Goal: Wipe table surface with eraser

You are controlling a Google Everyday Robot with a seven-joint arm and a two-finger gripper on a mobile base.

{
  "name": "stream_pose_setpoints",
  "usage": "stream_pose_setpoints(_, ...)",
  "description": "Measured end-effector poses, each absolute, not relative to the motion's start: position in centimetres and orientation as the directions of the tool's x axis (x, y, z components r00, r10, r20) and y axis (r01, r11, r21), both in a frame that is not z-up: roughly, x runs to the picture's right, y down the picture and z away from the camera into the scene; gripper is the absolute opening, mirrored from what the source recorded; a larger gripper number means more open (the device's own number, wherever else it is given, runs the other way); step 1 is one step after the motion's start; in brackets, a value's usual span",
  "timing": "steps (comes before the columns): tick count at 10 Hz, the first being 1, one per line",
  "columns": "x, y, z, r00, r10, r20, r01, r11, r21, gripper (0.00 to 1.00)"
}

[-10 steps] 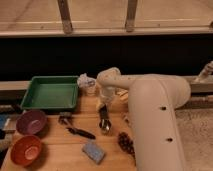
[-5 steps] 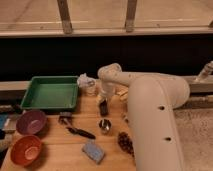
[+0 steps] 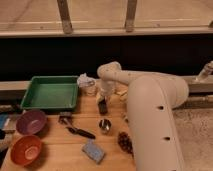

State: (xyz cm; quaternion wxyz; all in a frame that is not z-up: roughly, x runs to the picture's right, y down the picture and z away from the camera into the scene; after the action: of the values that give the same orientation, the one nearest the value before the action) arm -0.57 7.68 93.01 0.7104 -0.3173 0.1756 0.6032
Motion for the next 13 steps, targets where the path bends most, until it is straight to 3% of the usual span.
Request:
stream_pose_setpoints(5,-3.2,6.8,91.4,0.316,0.745,-0.588,-0.941,0.164,-0.297,0.06)
stream_pose_setpoints(9,-7.1,9.5,88.8,0.414,0.722,-0.553,-0.901,0.239,-0.362,0.06)
stream_pose_setpoints(13,-5.9,12.6,89.9,0.389,0.695,-0.605,-0.916,0.223,-0.333,0.06)
